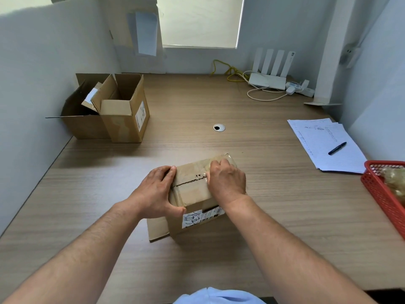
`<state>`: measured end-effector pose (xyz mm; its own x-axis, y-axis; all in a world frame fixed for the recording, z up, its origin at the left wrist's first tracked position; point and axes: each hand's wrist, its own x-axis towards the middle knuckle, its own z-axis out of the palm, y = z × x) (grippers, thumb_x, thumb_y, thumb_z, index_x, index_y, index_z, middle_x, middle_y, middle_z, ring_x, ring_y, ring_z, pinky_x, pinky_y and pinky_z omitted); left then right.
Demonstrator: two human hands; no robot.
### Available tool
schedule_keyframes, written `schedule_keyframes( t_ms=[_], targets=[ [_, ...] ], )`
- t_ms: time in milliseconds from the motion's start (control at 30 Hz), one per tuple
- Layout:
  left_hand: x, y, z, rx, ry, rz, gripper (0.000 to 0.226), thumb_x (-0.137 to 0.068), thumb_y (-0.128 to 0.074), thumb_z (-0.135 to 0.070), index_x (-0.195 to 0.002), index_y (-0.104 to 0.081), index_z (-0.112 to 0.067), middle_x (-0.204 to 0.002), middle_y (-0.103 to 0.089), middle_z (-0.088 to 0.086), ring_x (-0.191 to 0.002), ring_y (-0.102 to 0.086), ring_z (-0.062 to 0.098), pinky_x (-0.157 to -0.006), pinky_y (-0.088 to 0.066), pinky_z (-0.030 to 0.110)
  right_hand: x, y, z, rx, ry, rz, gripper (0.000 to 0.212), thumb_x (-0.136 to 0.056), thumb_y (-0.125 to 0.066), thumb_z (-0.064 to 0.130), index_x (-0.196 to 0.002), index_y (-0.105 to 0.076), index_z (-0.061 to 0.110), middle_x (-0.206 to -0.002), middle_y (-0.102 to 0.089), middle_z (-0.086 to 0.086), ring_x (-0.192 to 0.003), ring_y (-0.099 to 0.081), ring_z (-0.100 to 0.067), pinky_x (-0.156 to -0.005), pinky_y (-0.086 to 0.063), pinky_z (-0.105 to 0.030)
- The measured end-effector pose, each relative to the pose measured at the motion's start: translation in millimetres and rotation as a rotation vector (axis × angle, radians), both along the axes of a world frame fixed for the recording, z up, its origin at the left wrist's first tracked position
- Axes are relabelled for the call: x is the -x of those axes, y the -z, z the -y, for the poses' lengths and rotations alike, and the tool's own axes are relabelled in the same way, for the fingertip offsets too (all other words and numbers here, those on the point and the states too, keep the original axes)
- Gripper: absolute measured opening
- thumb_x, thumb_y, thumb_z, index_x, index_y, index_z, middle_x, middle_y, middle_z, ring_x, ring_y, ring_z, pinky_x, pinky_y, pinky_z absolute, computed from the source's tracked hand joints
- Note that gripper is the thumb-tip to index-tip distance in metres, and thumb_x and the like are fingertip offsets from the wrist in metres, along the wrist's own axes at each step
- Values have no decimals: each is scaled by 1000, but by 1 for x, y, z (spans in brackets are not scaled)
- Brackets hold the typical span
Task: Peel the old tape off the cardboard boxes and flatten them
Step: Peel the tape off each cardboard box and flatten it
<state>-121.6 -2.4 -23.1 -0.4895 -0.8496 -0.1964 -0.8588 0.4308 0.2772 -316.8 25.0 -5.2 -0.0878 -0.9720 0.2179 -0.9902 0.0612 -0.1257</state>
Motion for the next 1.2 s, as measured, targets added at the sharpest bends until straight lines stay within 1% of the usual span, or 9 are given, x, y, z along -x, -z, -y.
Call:
schedule_keyframes(
  t_ms=[100, 300, 400, 567, 667, 733, 867, 1067, 1200],
  targets=[
    [-5, -3, 1, 63, 15, 105, 132, -49, -37, -84, -153, 6, -16, -157, 1, -2, -144, 6, 17, -119, 4, 35, -2, 1, -1, -24, -7, 71, 25, -92, -41, 6, -111, -57, 6, -103, -61, -10, -86, -60, -25, -64, -38, -28],
    [40, -2, -4, 105, 5, 120, 137, -57, -45, -93, -150, 19, -14, -158, 21, 8, -144, 25, 20, -115, 19, 39, 7, -6, 8, -135, 121, 377, 32, -91, -51, 11, -122, -45, 11, -107, -63, -10, -99, -60, -30, -69, -37, -29],
    [53, 4, -3, 124, -58, 116, 134, -59, -46, -91, -151, 15, -16, -160, 14, 6, -145, 20, 20, -117, 16, 40, 13, -7, 8, -143, 136, 458, 18, -94, -49, 19, -110, -55, 17, -106, -65, -7, -98, -60, -27, -71, -38, -29],
    [51, 7, -2, 162, -59, 71, 130, -56, -42, -91, -153, 5, -18, -160, 1, 1, -146, 9, 17, -114, 16, 37, 5, 1, 1, -112, 8, 254, 39, -97, -38, 45, -110, -60, 15, -115, -55, -7, -98, -57, -27, -73, -41, -33],
    [51, 7, -2, 166, -65, 63, 130, -56, -42, -90, -153, 5, -18, -160, 0, 1, -146, 8, 17, -114, 16, 37, 6, 1, 1, -111, 25, 167, 52, -88, -46, 63, -110, -59, 18, -113, -45, -8, -99, -53, -24, -75, -44, -33],
    [51, 7, -3, 166, -64, 64, 129, -58, -44, -89, -153, 5, -18, -159, -1, 0, -146, 8, 17, -114, 16, 36, 6, 3, -1, -101, -7, 125, 41, -90, -53, 51, -114, -55, 17, -114, -46, -8, -100, -54, -24, -74, -41, -31],
    [50, 6, -4, 167, -65, 66, 128, -61, -50, -87, -153, 5, -18, -159, -1, 1, -146, 8, 17, -114, 17, 35, 4, 6, -1, -16, -45, 125, 20, -97, -46, 21, -112, -56, 12, -107, -61, -8, -93, -60, -26, -68, -38, -29],
    [41, 8, -6, 182, -23, 88, 127, -60, -48, -88, -153, 8, -21, -159, 1, 2, -146, 10, 18, -115, 17, 37, 23, -4, 9, -144, 176, 633, 19, -96, -47, 21, -111, -53, 10, -98, -68, -13, -89, -64, -32, -74, -53, -40],
    [42, 6, -6, 161, -25, 117, 126, -62, -49, -87, -152, 9, -20, -159, 2, 3, -146, 12, 20, -116, 17, 39, 29, 0, 6, -152, 152, 290, 24, -98, -40, 31, -109, -56, 18, -101, -65, -5, -94, -59, -27, -68, -37, -31]
  ],
)
